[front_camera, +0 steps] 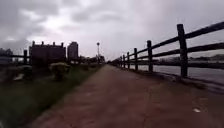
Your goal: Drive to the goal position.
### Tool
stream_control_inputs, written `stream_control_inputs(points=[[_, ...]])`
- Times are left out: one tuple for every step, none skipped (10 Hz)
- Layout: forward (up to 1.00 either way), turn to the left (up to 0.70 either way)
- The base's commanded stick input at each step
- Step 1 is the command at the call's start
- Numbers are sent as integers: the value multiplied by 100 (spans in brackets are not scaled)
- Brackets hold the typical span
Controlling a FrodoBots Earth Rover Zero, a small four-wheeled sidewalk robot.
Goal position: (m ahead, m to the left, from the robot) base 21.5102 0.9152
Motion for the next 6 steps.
stream_control_inputs(points=[[100, 0], [100, 0], [100, 0], [100, 0], [100, 0], [100, 0]])
